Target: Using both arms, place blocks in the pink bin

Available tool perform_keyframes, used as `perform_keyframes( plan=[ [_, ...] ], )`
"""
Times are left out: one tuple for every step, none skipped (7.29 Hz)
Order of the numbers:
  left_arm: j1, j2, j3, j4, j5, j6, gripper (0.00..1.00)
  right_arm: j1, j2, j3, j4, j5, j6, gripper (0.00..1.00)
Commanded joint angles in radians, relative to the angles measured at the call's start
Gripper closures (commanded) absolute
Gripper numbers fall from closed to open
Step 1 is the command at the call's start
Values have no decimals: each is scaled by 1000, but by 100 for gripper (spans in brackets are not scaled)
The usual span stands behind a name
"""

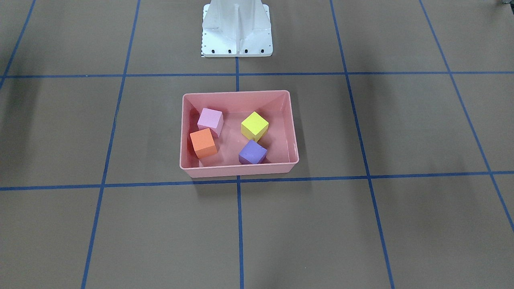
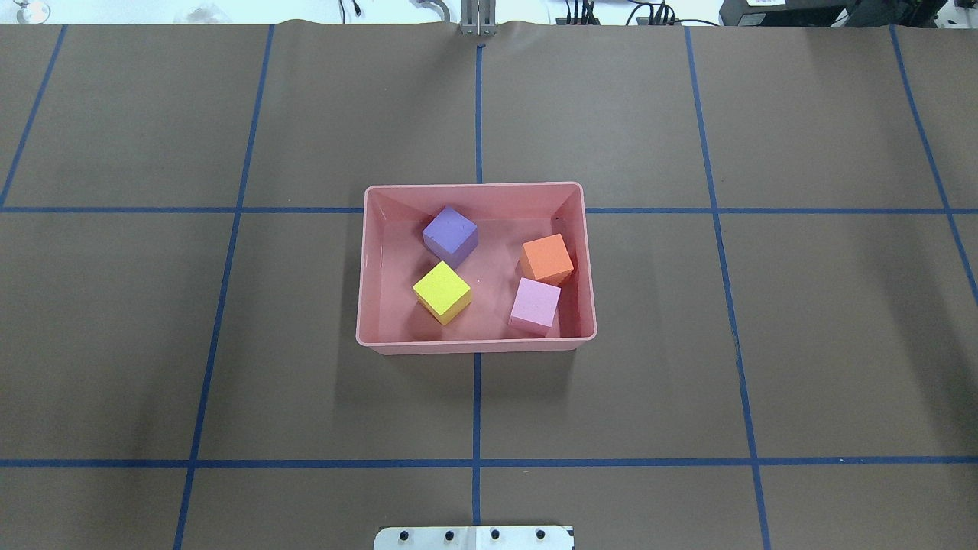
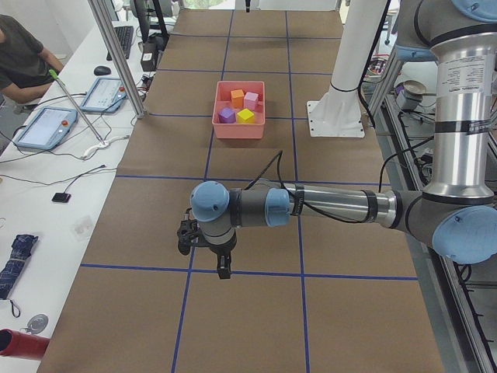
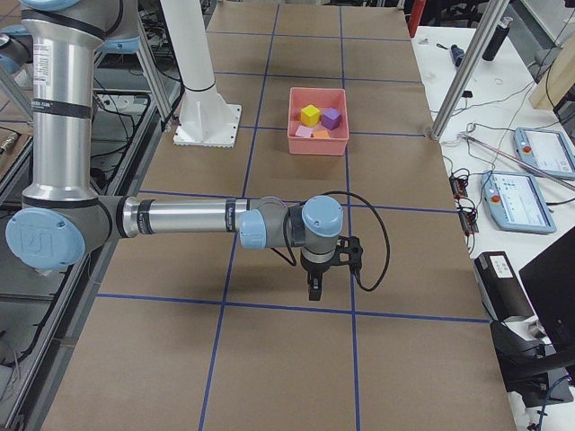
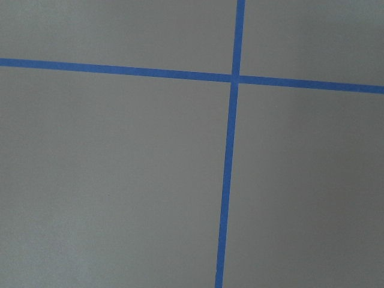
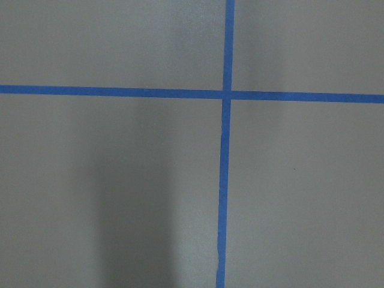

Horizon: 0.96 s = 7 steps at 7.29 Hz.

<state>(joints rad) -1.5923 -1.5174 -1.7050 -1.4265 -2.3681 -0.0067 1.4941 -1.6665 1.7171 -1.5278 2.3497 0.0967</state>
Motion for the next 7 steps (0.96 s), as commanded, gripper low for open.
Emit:
perform_keyframes(
  plan=[
    [0, -6, -4, 1, 3, 4, 0, 0, 4, 2, 0, -1, 0, 0],
    [0, -6, -4, 1, -3, 4, 0, 0, 5, 3, 0, -3, 0, 0],
    [0, -1, 2, -2, -3, 4, 0, 0, 5, 3, 0, -3, 1, 0],
    [0, 3, -2, -3, -3, 5, 0, 0, 5, 1, 0, -3, 3, 0],
    [0, 5, -1, -3, -3, 8, 0, 0, 5, -2, 0, -3, 3, 0],
    [0, 5, -7, -3, -7, 5, 0, -2, 7, -2, -2, -1, 5, 0],
    [0, 5, -7, -3, -5, 5, 0, -2, 5, -2, 0, -3, 5, 0]
  ],
)
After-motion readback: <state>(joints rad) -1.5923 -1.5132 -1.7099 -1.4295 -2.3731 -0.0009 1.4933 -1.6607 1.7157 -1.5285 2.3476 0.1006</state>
